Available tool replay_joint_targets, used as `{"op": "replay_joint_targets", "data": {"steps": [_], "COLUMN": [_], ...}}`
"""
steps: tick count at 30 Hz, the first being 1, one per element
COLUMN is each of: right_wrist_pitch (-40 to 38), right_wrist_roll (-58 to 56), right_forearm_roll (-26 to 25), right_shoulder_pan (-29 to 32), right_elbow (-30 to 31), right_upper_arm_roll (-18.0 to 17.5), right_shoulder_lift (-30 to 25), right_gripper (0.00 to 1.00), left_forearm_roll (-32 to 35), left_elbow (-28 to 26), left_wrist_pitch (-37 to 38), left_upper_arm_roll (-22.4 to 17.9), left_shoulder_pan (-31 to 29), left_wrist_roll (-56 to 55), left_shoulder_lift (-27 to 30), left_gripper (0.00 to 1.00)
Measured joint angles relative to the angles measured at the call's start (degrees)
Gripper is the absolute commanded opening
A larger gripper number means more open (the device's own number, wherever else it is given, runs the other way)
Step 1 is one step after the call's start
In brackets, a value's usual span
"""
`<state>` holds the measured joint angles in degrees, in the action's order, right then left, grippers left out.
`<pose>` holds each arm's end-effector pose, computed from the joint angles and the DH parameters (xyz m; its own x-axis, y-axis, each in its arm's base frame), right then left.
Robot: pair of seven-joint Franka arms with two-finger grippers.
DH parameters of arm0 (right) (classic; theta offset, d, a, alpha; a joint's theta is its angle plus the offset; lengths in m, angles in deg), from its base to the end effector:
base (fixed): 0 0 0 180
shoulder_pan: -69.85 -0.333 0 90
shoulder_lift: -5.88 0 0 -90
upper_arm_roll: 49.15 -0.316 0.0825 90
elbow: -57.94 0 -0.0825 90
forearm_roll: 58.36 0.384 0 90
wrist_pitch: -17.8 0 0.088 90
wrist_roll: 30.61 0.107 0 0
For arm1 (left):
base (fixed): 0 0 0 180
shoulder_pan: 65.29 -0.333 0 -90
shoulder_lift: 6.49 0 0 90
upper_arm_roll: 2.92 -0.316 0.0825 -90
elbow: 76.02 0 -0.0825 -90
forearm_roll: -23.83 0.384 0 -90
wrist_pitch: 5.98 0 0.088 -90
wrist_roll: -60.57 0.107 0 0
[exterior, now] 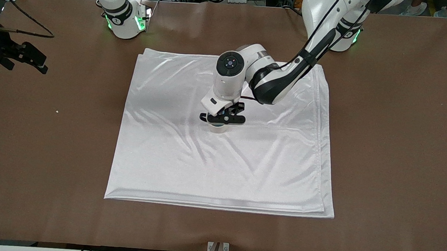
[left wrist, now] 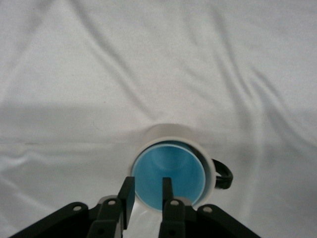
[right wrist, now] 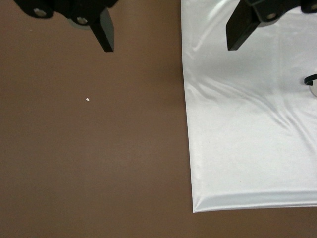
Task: Place blue cup into white mug on cloth
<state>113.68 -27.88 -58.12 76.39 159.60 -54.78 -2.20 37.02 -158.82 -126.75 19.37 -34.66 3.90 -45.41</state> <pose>0.5181 -0.0045 0.6121 0.9971 -0.0643 0.0399 -0.0647 -0.9979 0.0077 0.4839 -0.5343 0.3130 0.9994 0.0332 -0.0125 0.0338 -0.9981 0.0523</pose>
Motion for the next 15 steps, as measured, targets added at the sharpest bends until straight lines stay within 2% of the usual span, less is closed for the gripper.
{"op": "replay_joint_targets", "data": {"steps": [9, 15], "right_wrist_pitch": [2.38, 3.57], "right_wrist_roll": [0.25, 0.47], "right_forearm_roll": [0.24, 0.24], "right_shoulder_pan": [-0.01, 0.26], "right_elbow": [2.44, 2.91], "right_upper_arm_roll": [-0.04, 0.02], "right_shoulder_lift": [0.06, 0.49], "right_gripper": [1.0, 1.0], "left_forearm_roll": [0.0, 0.01], "left_elbow": [1.09, 1.87], "left_wrist_pitch": [-0.2, -0.22], "left_upper_arm_roll": [-0.24, -2.1], "left_shoulder_pan": [-0.03, -0.24], "left_wrist_roll": [-0.06, -0.08], "left_shoulder_lift": [0.35, 2.23], "left_gripper": [1.0, 1.0]}}
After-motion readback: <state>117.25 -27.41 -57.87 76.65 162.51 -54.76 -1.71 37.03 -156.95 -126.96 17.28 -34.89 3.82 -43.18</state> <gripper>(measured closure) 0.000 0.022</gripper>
